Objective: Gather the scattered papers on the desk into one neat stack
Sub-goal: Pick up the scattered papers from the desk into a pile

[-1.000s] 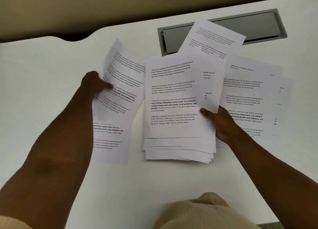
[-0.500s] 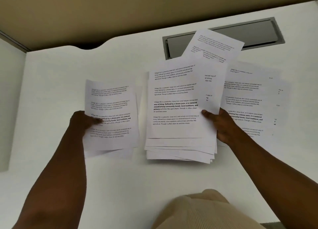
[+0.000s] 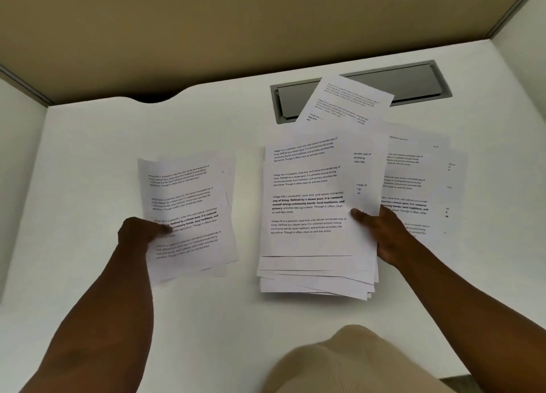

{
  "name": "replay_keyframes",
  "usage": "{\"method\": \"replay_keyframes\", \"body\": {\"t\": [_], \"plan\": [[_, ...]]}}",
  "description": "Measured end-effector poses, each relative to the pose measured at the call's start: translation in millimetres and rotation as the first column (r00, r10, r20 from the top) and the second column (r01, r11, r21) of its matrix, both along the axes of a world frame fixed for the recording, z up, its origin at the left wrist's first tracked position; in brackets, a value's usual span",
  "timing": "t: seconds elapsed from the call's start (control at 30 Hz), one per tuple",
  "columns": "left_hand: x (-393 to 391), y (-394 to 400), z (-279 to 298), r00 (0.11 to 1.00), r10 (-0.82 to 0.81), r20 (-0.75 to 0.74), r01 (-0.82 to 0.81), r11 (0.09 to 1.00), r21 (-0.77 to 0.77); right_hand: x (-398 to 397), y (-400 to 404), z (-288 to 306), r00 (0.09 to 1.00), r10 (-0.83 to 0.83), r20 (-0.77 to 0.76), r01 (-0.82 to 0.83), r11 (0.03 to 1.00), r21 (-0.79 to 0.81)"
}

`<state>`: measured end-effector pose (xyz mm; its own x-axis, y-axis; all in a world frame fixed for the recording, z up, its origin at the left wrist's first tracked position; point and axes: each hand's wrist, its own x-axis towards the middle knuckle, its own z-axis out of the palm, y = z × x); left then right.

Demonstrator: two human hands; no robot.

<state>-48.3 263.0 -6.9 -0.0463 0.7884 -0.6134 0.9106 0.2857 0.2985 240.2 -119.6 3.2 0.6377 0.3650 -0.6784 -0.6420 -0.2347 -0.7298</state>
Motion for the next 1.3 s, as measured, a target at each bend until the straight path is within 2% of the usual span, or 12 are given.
{"method": "replay_keyframes", "body": {"t": [0.13,0.2,0.33,0.4,0.47,0.63,0.73,0.8,1.0,1.1,1.2,1.3], "plan": [[10,-14,9,0.992,-0.059,0.110,0.047,0.993,0.111,-3,-4,1,1.000,0.003,0.003,-0.003,1.000,0.001],[15,-21,19,0.972,-0.159,0.173,0.129,0.977,0.169,-3,-5,2,1.000,0.003,0.012,-0.003,1.000,0.003],[39,-51,64,0.898,-0.300,0.322,0.200,0.930,0.307,-4,-7,1,1.000,-0.002,0.013,0.002,1.000,0.019],[53,-67,92,0.863,-0.351,0.363,0.189,0.891,0.413,-4,-9,1,1.000,-0.003,0.020,0.003,1.000,0.018],[63,-87,124,0.801,-0.382,0.462,0.156,0.877,0.455,-3,-12,1,1.000,-0.009,0.022,0.008,1.000,0.023],[80,-134,190,0.542,-0.331,0.772,0.107,0.939,0.327,-4,-17,8,0.999,-0.042,0.004,0.041,0.995,0.086],[89,-150,192,0.388,-0.145,0.910,0.127,0.986,0.103,-7,-16,8,0.999,-0.038,-0.024,0.041,0.993,0.115],[91,-162,181,0.350,-0.040,0.936,0.171,0.985,-0.022,-9,-19,10,0.999,-0.025,-0.042,0.030,0.990,0.141],[91,-190,118,0.485,0.071,0.872,0.210,0.958,-0.194,-15,-20,25,0.987,0.136,-0.084,-0.114,0.968,0.222],[89,-199,96,0.585,-0.030,0.810,0.209,0.971,-0.116,-14,-20,27,0.981,0.180,-0.076,-0.152,0.947,0.282],[87,-204,87,0.710,-0.184,0.679,0.239,0.971,0.013,-12,-23,32,0.978,0.198,-0.063,-0.171,0.940,0.296],[84,-205,83,0.768,-0.310,0.561,0.256,0.951,0.175,-10,-27,35,0.967,0.246,-0.065,-0.211,0.918,0.336]]}}
